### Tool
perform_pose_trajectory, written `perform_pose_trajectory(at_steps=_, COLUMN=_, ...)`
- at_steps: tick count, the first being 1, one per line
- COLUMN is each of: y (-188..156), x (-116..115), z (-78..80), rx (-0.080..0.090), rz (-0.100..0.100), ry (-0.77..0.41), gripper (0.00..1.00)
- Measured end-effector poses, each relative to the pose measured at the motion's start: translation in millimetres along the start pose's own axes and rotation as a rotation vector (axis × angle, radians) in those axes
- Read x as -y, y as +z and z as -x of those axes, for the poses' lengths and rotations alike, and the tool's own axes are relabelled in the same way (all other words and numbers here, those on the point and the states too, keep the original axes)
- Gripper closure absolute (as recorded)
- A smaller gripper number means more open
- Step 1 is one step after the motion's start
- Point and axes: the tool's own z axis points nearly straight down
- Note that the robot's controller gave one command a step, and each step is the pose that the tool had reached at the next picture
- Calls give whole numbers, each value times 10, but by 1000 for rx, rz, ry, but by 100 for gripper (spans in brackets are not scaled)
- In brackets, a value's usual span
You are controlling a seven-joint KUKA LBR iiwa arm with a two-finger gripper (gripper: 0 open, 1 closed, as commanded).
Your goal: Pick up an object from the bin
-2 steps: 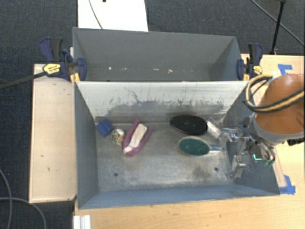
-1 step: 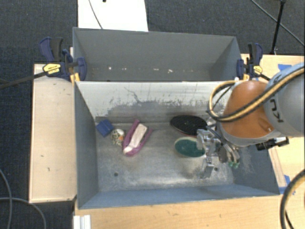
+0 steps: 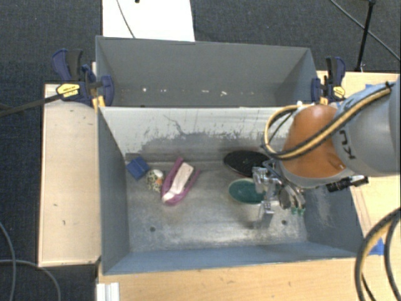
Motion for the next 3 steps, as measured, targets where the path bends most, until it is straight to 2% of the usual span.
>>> perform_pose_trajectory(at_steps=1, y=-54, x=-11, z=29, rx=10, rz=2, ry=-6, gripper=100)
perform_pose_trajectory(at_steps=2, y=-9, x=-52, z=498, rx=-70, rz=-2, ry=-5, gripper=100)
perform_pose_trajectory(at_steps=3, y=-1916, x=-2, z=-22, rx=-4, rz=5, ry=14, gripper=100)
